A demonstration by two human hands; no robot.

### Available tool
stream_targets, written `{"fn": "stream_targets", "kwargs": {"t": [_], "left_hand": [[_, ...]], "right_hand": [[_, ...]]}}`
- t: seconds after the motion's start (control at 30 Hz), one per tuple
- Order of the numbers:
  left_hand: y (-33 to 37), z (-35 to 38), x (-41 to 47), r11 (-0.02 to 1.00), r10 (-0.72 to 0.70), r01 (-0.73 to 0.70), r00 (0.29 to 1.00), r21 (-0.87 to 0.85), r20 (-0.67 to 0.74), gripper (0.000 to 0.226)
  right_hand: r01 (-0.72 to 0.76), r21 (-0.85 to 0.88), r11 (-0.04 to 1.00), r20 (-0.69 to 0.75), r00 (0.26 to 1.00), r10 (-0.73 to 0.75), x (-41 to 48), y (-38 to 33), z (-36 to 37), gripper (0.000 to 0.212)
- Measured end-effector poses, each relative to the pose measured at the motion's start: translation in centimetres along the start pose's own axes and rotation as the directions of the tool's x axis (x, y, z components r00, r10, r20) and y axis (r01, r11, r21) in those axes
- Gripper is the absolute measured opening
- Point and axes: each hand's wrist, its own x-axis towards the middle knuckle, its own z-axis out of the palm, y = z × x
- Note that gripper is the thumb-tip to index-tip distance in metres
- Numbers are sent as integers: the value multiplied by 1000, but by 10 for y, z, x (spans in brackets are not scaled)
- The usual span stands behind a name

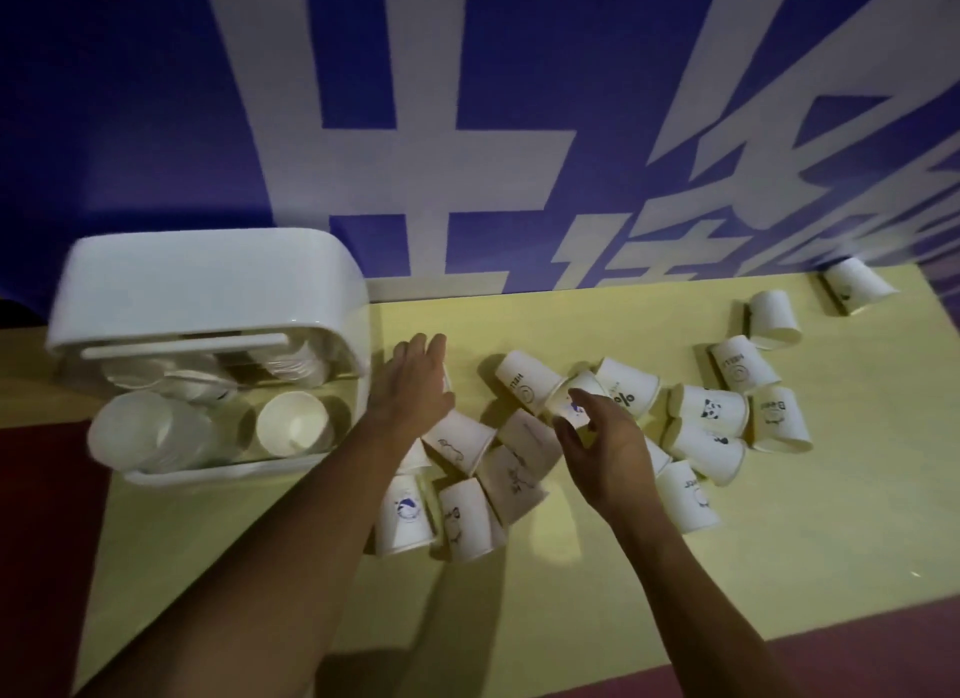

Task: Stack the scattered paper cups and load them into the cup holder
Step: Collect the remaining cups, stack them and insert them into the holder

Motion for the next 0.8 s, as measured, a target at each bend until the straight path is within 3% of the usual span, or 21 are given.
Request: {"fn": "stream_targets", "kwargs": {"t": [0.13,0.23,0.37,0.53,0.67,0.8], "left_hand": [[4,14,20,996,-76,74,996,43,45,63],[10,15,27,994,-112,111,993,14,36,66],[24,-6,21,971,-116,84,984,-226,-136,80],[46,-33,-26,753,-173,-94,927,-652,-333,69],[44,-26,-59,616,-292,-104,891,-781,-349,74],[39,-22,-80,591,-373,-51,868,-805,-329,71]], "right_hand": [[43,-37,998,11,999,-43,17,26,-3,45],[109,-96,989,69,992,-103,35,35,-2,55],[135,-175,975,174,979,-104,60,30,-2,75],[183,-417,890,333,942,-37,83,18,5,86],[205,-503,839,388,922,8,87,15,13,82],[178,-378,909,275,959,-73,85,11,13,71]]}}
